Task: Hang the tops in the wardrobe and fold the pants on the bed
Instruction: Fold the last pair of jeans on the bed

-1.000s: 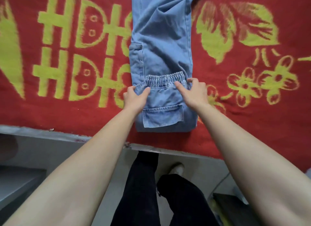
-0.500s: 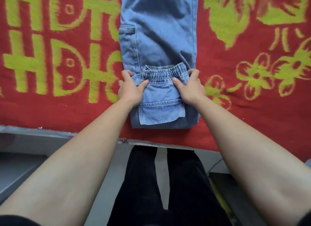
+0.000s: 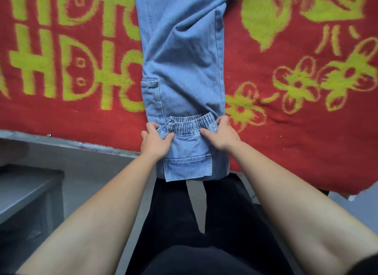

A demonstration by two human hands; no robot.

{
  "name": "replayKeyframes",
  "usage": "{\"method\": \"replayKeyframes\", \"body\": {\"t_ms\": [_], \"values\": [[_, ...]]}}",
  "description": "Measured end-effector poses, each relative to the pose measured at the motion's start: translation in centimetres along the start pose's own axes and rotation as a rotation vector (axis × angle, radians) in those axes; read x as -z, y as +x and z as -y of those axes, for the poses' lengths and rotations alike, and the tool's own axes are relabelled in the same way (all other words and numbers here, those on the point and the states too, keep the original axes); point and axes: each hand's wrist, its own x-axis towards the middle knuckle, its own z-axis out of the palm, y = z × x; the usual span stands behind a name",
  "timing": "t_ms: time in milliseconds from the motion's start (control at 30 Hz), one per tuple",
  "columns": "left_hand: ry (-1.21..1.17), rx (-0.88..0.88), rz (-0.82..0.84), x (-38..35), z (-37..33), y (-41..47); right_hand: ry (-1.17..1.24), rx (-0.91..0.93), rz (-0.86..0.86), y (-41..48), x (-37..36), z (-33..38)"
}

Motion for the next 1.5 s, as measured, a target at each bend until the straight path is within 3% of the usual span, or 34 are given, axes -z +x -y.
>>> {"method": "replayKeyframes", "body": {"t_ms": [100, 167, 267, 400, 467, 567, 633, 700, 733, 800, 867, 900, 933, 1000, 1067, 1133, 1200, 1367, 1500], "values": [[-0.044, 0.055, -0.049, 1.9, -2.3, 0.9, -0.230, 0.006, 0.096, 1.5, 3.2, 1.6], [-0.058, -0.058, -0.211, 3.9, -5.1, 1.7, -0.264, 0.065, 0.011, 2.4, 6.3, 4.0], [-0.101, -0.262, -0.414, 7.0, -9.9, 4.1, -0.016, 0.184, -0.269, 4.6, 11.4, 8.3], [-0.109, -0.408, -0.525, 9.7, -15.8, 8.9, 0.391, 0.270, -0.548, 8.8, 16.9, 14.3], [-0.124, -0.442, -0.505, 10.7, -18.5, 12.0, 0.588, 0.238, -0.634, 11.0, 19.2, 16.6], [-0.162, -0.446, -0.410, 11.1, -22.2, 15.8, 0.883, 0.117, -0.615, 13.9, 21.4, 18.3], [-0.198, -0.422, -0.305, 11.0, -24.4, 16.9, 0.957, 0.093, -0.547, 15.4, 22.1, 18.4], [-0.268, -0.495, -0.236, 11.2, -26.3, 16.8, 0.886, 0.129, -0.641, 15.8, 22.5, 18.9], [-0.312, -0.594, -0.271, 11.4, -26.9, 16.3, 0.812, 0.192, -0.757, 15.8, 22.9, 19.4], [-0.472, -0.777, -0.497, 12.2, -27.6, 15.2, 0.789, 0.516, -1.020, 14.4, 23.4, 21.3], [-0.658, -0.808, -0.781, 13.7, -27.5, 14.7, 0.741, 0.842, -1.195, 12.8, 23.4, 24.0], [-0.716, -0.773, -0.870, 14.6, -27.3, 14.8, 0.662, 0.900, -1.212, 12.6, 23.4, 25.4], [-0.740, -0.712, -0.900, 15.6, -26.9, 15.2, 0.563, 0.885, -1.167, 13.1, 23.6, 26.6], [-0.699, -0.525, -0.865, 17.4, -25.6, 16.9, 0.324, 0.737, -0.918, 14.4, 23.9, 28.2], [-0.626, -0.349, -0.711, 18.5, -24.0, 19.5, 0.150, 0.503, -0.703, 16.0, 24.0, 28.0], [-0.612, -0.275, -0.483, 18.7, -22.6, 21.7, 0.065, 0.385, -0.644, 16.5, 23.1, 26.4], [-0.608, -0.294, -0.337, 18.1, -21.8, 22.9, 0.050, 0.413, -0.667, 16.8, 21.8, 24.4], [-0.661, -0.388, -0.371, 17.1, -21.0, 24.0, -0.025, 0.466, -0.656, 18.2, 20.2, 21.4], [-0.679, -0.409, -0.313, 17.6, -20.3, 24.6, -0.300, 0.428, -0.530, 18.3, 20.1, 20.5]]}}
